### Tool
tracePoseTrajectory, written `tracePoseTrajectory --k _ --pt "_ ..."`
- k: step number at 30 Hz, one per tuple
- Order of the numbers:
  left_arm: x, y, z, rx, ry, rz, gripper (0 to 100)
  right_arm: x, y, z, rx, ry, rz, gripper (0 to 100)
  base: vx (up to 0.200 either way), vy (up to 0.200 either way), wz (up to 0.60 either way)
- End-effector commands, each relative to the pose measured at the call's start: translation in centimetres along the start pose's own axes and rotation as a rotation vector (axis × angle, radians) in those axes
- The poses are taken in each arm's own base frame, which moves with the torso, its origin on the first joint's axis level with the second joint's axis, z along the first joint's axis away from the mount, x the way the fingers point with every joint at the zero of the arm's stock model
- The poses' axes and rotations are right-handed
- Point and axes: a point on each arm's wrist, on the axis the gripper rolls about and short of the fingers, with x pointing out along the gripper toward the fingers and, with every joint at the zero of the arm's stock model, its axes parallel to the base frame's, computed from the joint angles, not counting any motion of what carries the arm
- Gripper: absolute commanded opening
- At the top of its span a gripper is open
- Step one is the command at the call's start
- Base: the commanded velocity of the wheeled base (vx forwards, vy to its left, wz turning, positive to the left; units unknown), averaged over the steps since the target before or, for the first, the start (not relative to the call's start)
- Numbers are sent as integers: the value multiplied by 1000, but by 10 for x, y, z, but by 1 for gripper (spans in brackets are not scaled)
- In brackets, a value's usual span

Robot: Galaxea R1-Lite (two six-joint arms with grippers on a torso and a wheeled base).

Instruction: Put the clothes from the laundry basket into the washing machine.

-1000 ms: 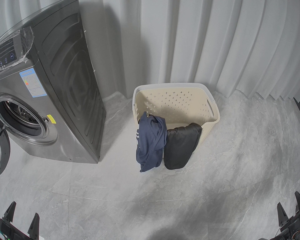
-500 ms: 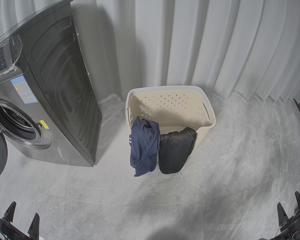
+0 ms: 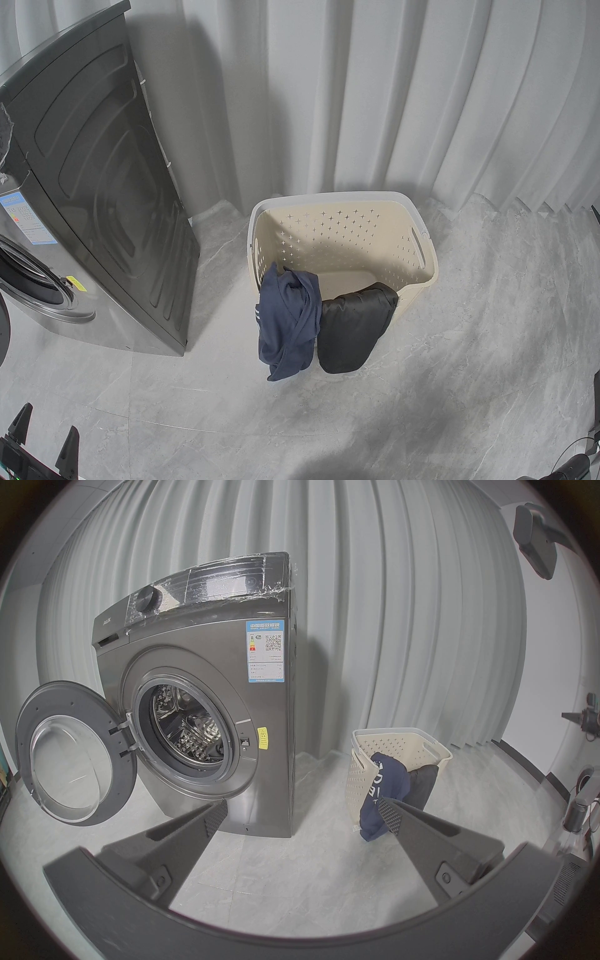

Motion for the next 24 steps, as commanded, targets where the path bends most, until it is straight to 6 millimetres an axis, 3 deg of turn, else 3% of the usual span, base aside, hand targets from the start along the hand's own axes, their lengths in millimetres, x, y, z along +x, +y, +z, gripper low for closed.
tracePoseTrajectory --k 1,5,6,11,12,18,24 --pt "0 0 -5 1 6 0 100 38 0 11 38 258 107 100 0 0 0" --pt "0 0 -5 1 7 0 100 57 4 1 43 413 167 100 150 0 0" --pt "0 0 -5 1 6 2 100 71 9 -7 77 521 220 100 0 0 0" --pt "0 0 -5 -1 6 0 100 107 19 -23 147 767 231 100 0 0 0" --pt "0 0 -5 1 7 2 100 124 23 -30 160 820 217 100 0 0 0" --pt "0 0 -5 1 6 2 100 168 36 -61 160 818 224 100 0 0 0" --pt "0 0 -5 -1 6 0 100 178 53 -77 156 836 260 100 0 0 0"
